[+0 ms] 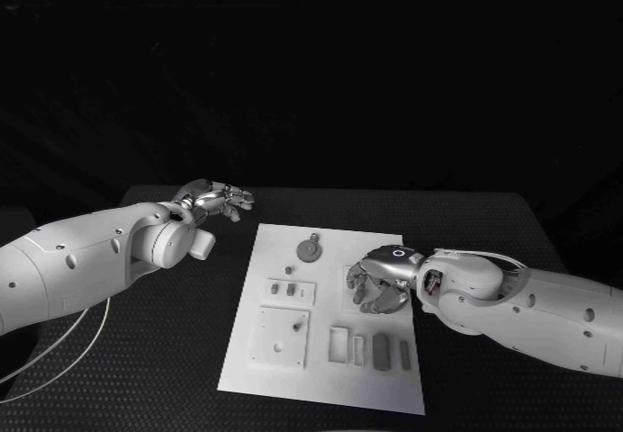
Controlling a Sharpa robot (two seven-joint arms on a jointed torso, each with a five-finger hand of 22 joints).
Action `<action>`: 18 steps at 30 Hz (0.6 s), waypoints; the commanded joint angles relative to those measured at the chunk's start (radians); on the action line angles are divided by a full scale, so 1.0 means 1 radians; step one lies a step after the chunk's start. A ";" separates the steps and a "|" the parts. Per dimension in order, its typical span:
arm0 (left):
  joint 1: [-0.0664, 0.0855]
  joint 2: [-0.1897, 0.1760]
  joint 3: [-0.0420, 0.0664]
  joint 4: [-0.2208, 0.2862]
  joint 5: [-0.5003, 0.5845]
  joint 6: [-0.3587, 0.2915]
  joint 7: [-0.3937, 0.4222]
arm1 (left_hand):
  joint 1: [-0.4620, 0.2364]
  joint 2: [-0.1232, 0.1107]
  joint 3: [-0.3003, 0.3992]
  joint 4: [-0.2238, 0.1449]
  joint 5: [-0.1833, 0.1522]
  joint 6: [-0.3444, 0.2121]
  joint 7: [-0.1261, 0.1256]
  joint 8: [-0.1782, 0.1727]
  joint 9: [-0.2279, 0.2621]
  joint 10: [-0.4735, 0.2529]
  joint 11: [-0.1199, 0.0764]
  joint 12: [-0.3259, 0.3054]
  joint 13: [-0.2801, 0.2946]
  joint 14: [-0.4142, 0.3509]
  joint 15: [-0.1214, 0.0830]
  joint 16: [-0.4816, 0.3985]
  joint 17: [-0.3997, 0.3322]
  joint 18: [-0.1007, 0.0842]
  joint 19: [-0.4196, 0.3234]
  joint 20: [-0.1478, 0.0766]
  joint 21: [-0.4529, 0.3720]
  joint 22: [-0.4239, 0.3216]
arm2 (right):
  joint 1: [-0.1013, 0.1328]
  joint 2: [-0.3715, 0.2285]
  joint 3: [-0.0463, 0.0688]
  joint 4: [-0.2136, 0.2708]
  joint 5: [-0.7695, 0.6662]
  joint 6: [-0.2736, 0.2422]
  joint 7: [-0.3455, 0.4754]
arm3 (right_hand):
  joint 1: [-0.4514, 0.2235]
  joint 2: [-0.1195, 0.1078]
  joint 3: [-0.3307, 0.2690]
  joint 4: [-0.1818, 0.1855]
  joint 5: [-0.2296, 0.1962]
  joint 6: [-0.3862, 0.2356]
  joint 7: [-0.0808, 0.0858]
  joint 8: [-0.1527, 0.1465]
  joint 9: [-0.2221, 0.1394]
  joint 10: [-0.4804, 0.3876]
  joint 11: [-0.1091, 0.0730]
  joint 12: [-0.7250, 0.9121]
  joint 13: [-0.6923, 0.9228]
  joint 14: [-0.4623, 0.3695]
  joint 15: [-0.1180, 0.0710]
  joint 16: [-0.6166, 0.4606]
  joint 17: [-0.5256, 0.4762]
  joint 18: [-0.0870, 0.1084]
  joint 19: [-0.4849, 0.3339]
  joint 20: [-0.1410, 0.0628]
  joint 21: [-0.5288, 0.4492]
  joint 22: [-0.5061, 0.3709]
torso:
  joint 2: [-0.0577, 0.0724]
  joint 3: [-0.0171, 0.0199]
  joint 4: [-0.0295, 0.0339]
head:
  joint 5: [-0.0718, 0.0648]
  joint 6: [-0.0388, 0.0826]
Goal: Assemble the parts on the task board
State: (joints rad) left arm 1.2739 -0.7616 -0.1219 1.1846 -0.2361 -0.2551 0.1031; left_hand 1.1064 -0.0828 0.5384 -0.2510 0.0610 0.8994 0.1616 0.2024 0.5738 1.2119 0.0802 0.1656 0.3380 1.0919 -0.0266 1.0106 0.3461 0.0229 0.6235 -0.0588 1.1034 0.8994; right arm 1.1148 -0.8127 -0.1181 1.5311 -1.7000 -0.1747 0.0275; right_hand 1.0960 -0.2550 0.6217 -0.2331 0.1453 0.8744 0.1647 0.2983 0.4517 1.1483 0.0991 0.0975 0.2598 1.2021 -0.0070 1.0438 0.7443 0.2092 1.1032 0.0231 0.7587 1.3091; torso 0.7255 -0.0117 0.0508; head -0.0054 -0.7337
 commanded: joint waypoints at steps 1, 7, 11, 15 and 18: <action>0.000 0.001 0.000 0.002 0.005 0.009 0.009 | -0.009 -0.003 -0.005 -0.001 -0.004 -0.001 0.007 0.004 -0.001 -0.009 -0.001 0.007 0.001 0.004 -0.002 -0.004 0.001 0.004 0.000 -0.066 -0.003 -0.001 | -0.003 0.003 0.000 -0.003 -0.053 0.007 -0.009 | 0.025 -0.011 0.042 0.017 -0.055 0.020 -0.001 0.008 -0.001 0.016 -0.005 0.010 0.000 0.002 -0.010 0.005 -0.005 0.053 0.002 -0.003 0.006 0.010 | 0.000 -0.0013 0.0012 | 0.001 -0.003; 0.000 -0.001 0.000 0.003 0.005 0.012 0.008 | -0.010 -0.003 -0.005 0.000 -0.004 -0.002 0.008 0.005 -0.001 -0.009 -0.001 0.008 0.002 0.004 -0.002 -0.005 0.002 0.004 0.000 -0.066 -0.003 -0.001 | -0.007 0.010 0.000 -0.003 -0.063 0.004 -0.005 | 0.054 -0.019 0.118 0.043 -0.083 0.068 -0.018 0.028 0.000 0.061 -0.018 0.032 0.007 0.008 -0.023 0.005 -0.012 0.053 0.004 -0.003 0.011 0.012 | 0.000 -0.0018 0.0008 | 0.001 -0.004; 0.000 -0.001 0.000 0.003 0.005 0.015 0.007 | -0.014 -0.003 -0.006 0.002 -0.004 -0.003 0.008 0.005 -0.002 -0.011 -0.001 0.010 0.002 0.004 -0.001 -0.005 0.003 0.003 0.000 -0.066 -0.003 -0.002 | -0.008 0.012 0.000 -0.002 -0.074 0.002 -0.009 | 0.058 -0.015 0.141 0.052 -0.090 0.092 -0.026 0.038 0.000 0.083 -0.026 0.042 0.011 0.013 -0.030 0.007 -0.014 0.053 0.006 -0.004 0.015 0.014 | 0.000 -0.0013 0.0008 | 0.001 -0.008; 0.000 -0.002 0.000 0.002 0.006 0.026 0.006 | -0.015 -0.004 -0.007 0.003 -0.004 -0.003 0.008 0.005 -0.002 -0.011 -0.001 0.010 0.003 0.004 -0.001 -0.006 0.003 0.003 0.000 -0.066 -0.003 -0.002 | -0.008 0.013 0.000 -0.007 -0.085 -0.013 -0.017 | 0.067 -0.010 0.172 0.062 -0.095 0.114 -0.036 0.046 0.001 0.106 -0.035 0.050 0.015 0.018 -0.039 0.013 -0.013 0.053 0.014 -0.009 0.024 0.015 | 0.000 -0.0018 0.0014 | 0.001 -0.008; 0.000 -0.004 0.000 0.003 0.007 0.031 0.006 | -0.020 -0.004 -0.008 0.007 -0.004 -0.004 0.009 0.005 -0.002 -0.014 -0.001 0.012 0.004 0.003 -0.001 -0.007 0.004 0.003 0.000 -0.066 -0.003 -0.002 | -0.008 0.016 0.000 -0.007 -0.089 -0.024 -0.022 | 0.074 -0.011 0.208 0.072 -0.093 0.133 -0.043 0.053 0.003 0.124 -0.042 0.057 0.018 0.026 -0.047 0.022 -0.009 0.053 0.024 -0.013 0.032 0.016 | 0.000 -0.0018 0.0014 | 0.000 -0.009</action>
State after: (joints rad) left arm 1.2735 -0.7653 -0.1221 1.1852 -0.2356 -0.2477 0.1026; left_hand 1.0965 -0.0835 0.5317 -0.2444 0.0610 0.8943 0.1636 0.2024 0.5730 1.2044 0.0806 0.1742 0.3406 1.0918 -0.0264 1.0106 0.3488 0.0229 0.6235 -0.0588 1.1034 0.8985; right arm 1.1083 -0.7991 -0.1181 1.5239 -1.7621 -0.1840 0.0138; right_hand 1.1652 -0.2644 0.8256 -0.1613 0.0540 1.0033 0.1213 0.3474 0.4525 1.2675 0.0549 0.1500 0.2772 1.2277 -0.0504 1.0612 0.7342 0.2165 1.1222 0.0086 0.7878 1.3087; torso 0.7254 -0.0133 0.0519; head -0.0046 -0.7422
